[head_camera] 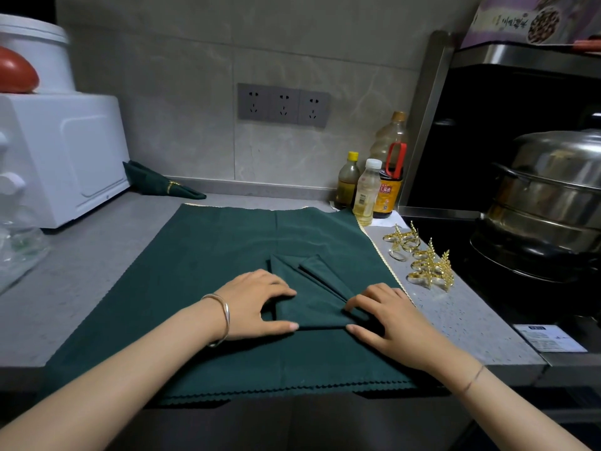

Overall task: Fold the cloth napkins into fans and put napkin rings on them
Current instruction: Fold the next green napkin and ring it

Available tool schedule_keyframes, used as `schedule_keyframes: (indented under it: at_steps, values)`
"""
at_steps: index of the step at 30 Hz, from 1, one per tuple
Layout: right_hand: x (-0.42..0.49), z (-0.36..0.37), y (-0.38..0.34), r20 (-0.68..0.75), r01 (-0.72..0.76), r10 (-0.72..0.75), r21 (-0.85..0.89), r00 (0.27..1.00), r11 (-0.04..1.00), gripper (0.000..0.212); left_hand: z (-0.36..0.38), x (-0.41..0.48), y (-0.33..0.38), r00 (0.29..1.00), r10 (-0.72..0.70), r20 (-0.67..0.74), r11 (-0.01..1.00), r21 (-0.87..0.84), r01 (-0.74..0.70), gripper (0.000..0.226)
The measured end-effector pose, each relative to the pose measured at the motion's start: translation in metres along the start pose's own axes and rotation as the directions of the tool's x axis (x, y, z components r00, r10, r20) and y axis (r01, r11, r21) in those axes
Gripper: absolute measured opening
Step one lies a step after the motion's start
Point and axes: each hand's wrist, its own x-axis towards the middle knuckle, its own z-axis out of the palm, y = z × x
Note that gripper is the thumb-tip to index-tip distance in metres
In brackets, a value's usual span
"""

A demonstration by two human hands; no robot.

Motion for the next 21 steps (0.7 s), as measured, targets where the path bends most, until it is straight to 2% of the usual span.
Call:
schedule_keyframes:
  at_steps: [3, 7, 10, 15, 18, 21]
  values:
    - [0.004, -0.001, -0.003, 0.005, 0.001, -0.001, -0.06, 1.0, 0.998, 0.044, 0.003, -0.006, -0.003, 0.999, 0.034, 0.01, 0.999, 0.014, -0.034, 0.074]
    - [0.007, -0.001, -0.004, -0.01, -0.004, 0.003, -0.093, 1.0, 0.996, 0.044, 0.007, -0.007, -0.009, 0.996, 0.08, -0.033, 0.995, 0.055, -0.078, 0.08]
    - [0.008, 0.0, -0.005, -0.035, 0.002, -0.006, -0.112, 0.999, 0.994, 0.045, 0.006, -0.006, -0.014, 0.957, 0.246, -0.156, 0.943, 0.268, -0.199, 0.065]
    - [0.011, 0.003, -0.008, -0.096, -0.015, 0.002, -0.136, 0.995, 0.991, 0.044, 0.013, 0.002, -0.022, 0.893, 0.377, -0.247, 0.883, 0.386, -0.266, 0.05]
    - [0.015, 0.003, -0.011, -0.135, -0.024, 0.003, -0.152, 0.991, 0.988, 0.042, 0.016, 0.011, -0.024, 0.868, 0.402, -0.292, 0.891, 0.344, -0.296, 0.041]
    - [0.019, 0.002, -0.01, -0.147, -0.028, 0.008, -0.138, 0.989, 0.99, 0.045, 0.015, 0.015, -0.028, 0.868, 0.271, -0.416, 0.961, 0.163, -0.222, 0.055]
